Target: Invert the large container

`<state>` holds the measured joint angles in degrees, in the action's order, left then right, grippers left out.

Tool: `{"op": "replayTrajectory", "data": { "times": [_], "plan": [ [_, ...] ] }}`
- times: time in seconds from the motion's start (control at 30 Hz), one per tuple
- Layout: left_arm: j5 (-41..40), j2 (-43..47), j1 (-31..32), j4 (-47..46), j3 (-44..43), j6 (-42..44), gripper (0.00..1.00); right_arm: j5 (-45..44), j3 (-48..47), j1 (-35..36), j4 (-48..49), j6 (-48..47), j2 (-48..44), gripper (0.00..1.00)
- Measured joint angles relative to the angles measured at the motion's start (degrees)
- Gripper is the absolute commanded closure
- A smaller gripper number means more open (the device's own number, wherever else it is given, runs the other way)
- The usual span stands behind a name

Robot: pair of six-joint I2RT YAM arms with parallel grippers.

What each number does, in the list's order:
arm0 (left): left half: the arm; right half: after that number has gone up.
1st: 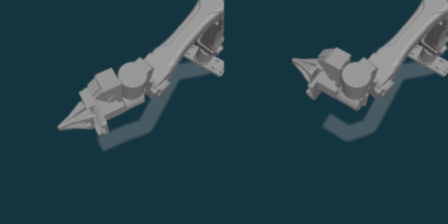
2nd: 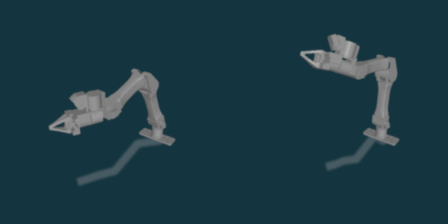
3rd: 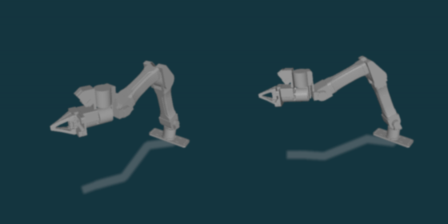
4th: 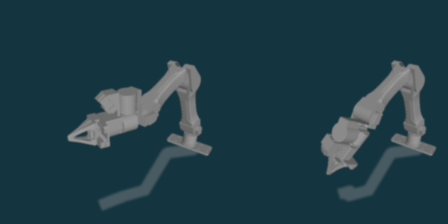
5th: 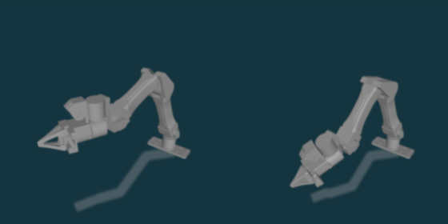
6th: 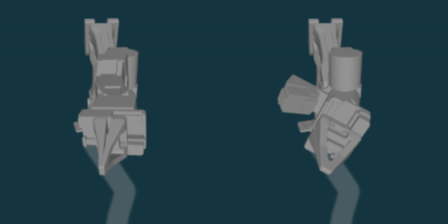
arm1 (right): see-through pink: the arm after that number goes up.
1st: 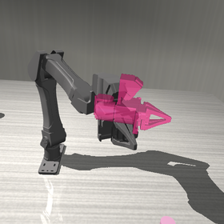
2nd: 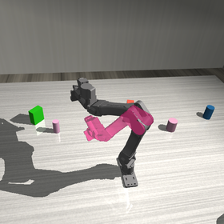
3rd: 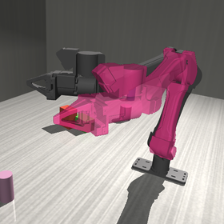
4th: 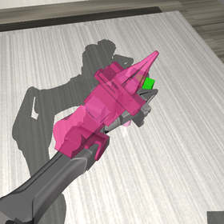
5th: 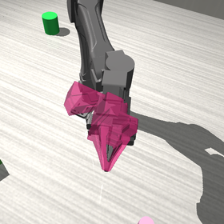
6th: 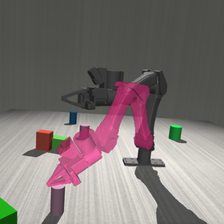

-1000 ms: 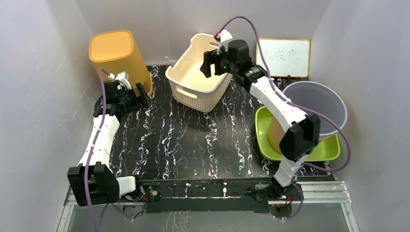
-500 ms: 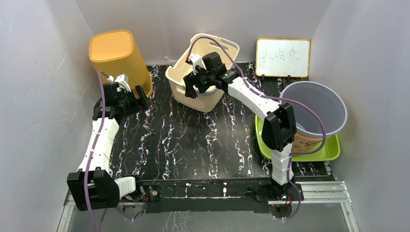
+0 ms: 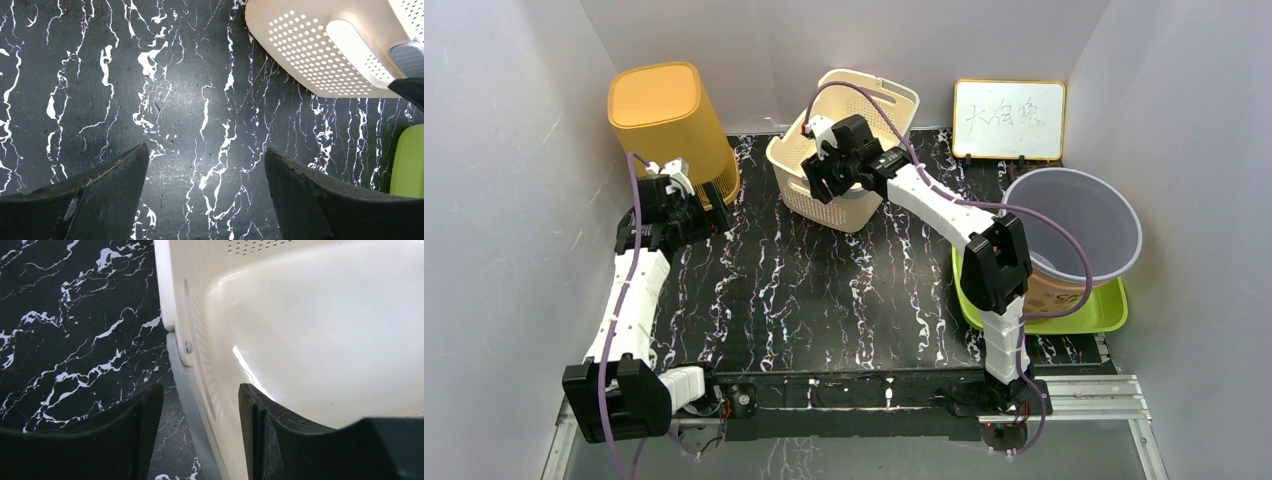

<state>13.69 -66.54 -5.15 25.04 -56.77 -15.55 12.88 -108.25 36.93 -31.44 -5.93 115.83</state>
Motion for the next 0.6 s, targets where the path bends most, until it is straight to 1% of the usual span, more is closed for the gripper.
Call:
{"op": "replayTrajectory", "data": {
  "times": [0.17,0.2,0.27,0.33,0.4,0.43,0.47,0.53,0.6],
  "plan": [
    [-0.2,1.2,0.0,2.0,-2.5,0.3,0.16,-2.4,0.1,0.9,0.7,0.0,0.7,0.45],
    [-0.2,1.5,0.0,2.3,-2.9,0.3,0.16,-2.8,0.1,1.0,0.9,-0.1,1.0,0.47],
    [-0.3,2.2,0.0,3.1,-4.1,0.5,0.16,-3.7,0.1,1.4,1.2,-0.2,2.1,0.56],
    [-0.5,2.7,0.0,3.9,-5.4,0.6,0.16,-4.6,0.0,1.7,2.2,-0.6,2.6,0.68],
    [-0.7,3.1,0.0,4.5,-6.5,0.8,0.16,-5.4,0.0,1.9,2.1,-0.9,2.7,0.84],
    [-0.9,3.3,0.0,4.9,-7.4,0.9,0.16,-5.4,0.0,2.0,2.2,-1.2,2.7,0.95],
    [-1.0,3.6,0.0,5.2,-8.0,1.0,0.16,-5.0,0.0,2.0,2.3,-1.8,2.7,1.00],
    [-1.2,4.0,0.0,6.0,-9.4,1.2,0.15,-3.6,-0.2,2.1,3.3,-3.5,3.0,1.00],
    [-1.5,4.2,0.0,7.2,-11.4,1.5,0.15,-6.3,-0.8,2.4,1.9,-1.0,3.1,1.00]
  ]
}}
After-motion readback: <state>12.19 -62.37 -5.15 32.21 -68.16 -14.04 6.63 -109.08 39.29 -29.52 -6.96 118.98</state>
